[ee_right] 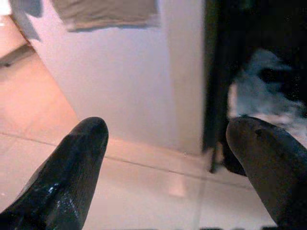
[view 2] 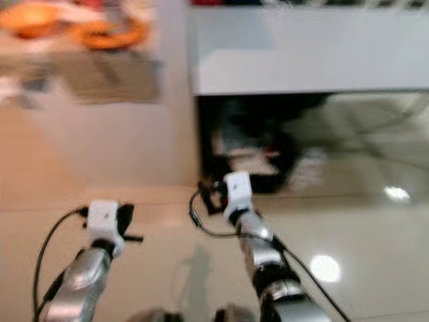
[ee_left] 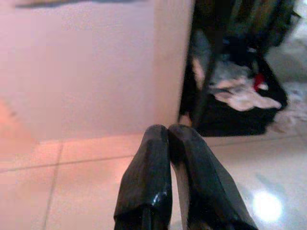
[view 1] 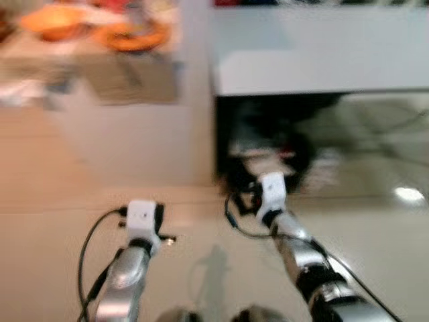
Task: Setting the table
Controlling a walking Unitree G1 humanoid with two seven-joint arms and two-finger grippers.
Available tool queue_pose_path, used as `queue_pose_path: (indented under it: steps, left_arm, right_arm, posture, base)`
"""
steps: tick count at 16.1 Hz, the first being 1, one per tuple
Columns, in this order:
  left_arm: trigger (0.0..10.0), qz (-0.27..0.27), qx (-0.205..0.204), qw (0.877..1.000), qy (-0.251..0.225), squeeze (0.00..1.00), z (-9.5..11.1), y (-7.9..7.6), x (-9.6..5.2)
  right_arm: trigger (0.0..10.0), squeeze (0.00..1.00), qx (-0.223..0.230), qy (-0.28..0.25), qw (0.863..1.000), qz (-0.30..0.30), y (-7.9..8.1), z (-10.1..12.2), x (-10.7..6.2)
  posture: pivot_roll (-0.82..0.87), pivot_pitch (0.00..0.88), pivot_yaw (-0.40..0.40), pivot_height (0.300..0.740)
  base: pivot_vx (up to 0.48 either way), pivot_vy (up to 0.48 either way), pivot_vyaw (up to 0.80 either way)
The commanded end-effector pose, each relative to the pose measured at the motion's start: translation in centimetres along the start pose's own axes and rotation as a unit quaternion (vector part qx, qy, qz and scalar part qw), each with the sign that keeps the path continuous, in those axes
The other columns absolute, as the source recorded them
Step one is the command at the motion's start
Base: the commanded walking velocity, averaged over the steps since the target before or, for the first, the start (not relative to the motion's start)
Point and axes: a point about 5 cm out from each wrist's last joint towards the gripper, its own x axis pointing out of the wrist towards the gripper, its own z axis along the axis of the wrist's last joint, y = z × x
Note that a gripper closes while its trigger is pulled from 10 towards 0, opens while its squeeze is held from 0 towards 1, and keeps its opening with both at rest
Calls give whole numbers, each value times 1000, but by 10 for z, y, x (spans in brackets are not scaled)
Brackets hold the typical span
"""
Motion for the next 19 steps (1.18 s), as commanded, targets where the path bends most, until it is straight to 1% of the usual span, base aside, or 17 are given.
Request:
queue_pose_path:
  steps: [1, 6, 7, 8, 9, 10, 11, 12, 13, 14, 15, 16, 18, 19]
  left_arm:
    - [10000, -5, 3, 1000, -2, 0, 2, -1, 0]
    - [10000, 0, 1, 1000, -10, 0, 5, -1, 1]
    - [10000, 5, 11, 1000, -24, 0, 8, 0, -1]
    - [10000, 3, -3, 1000, -31, 0, 10, 0, -2]
    - [10000, 0, -5, 999, -33, 0, 10, 0, -4]
    - [10000, 0, 1, 999, -35, 0, 12, 0, -4]
    - [10000, 0, 4, 999, -37, 0, 14, 0, -4]
    - [10000, -3, -1, 999, -42, 0, 16, 0, -4]
    - [10000, -5, -3, 999, -45, 0, 17, 0, -4]
    - [10000, -8, -7, 999, -51, 0, 21, -1, -4]
    - [10000, -10, -10, 998, -57, 0, 24, -2, -3]
    - [10000, -11, -10, 998, -60, 0, 26, -2, -3]
    - [10000, -15, -8, 998, -66, 0, 30, -4, -3]
    - [10000, -20, -10, 997, -72, 0, 33, -6, -3]
  right_arm:
    - [10000, 0, 10, 2, 1000, -6, 0, 0, 1]
    - [10000, 0, 13, -1, 1000, -4, 3, 2, 3]
    - [10000, 0, 16, -7, 1000, -1, 5, 4, 4]
    - [10000, 0, 16, -11, 1000, 1, 7, 6, 6]
    - [10000, 0, 5, -14, 1000, 5, 8, 9, 7]
    - [10000, 0, -24, -14, 1000, -2, 7, 13, 9]
    - [10000, 0, -22, -29, 999, 4, 8, 18, 10]
    - [10000, 0, 5, -46, 999, -1, 8, 23, 11]
    - [10000, 0, 12, -42, 999, -11, 7, 24, 13]
    - [10000, 0, -11, -45, 999, -7, 7, 29, 15]
    - [10000, 0, 0, -67, 998, 1, 9, 37, 17]
    - [10000, 0, -1, -71, 997, 1, 10, 42, 19]
    - [10000, 0, -24, -79, 996, 23, 15, 48, 20]
    - [10000, 0, -20, -98, 995, 14, 16, 54, 21]
  posture:
    - [-58, 63, 0, 740]
    - [-55, 55, -6, 740]
    - [-55, 54, -3, 740]
    - [-55, 53, -2, 740]
    - [-56, 51, -1, 740]
    - [-58, 50, 1, 740]
    - [-57, 52, 1, 740]
    - [-57, 54, 1, 740]
    - [-56, 54, 1, 740]
    - [-54, 57, 0, 740]
    - [-51, 58, 2, 740]
    - [-53, 60, 2, 740]
    - [-53, 61, 4, 740]
    - [-54, 63, 2, 740]
  base:
    - [0, 476, 0]
    - [0, 458, 0]
    - [0, 0, 0]
    - [0, 0, 0]
    - [0, 0, 0]
    - [458, 0, 800]
    - [458, 0, 800]
    - [469, 0, 0]
    - [480, 0, 0]
    - [480, 0, 781]
    - [480, 0, 794]
    - [480, 0, 0]
    - [480, 0, 0]
    - [480, 0, 0]
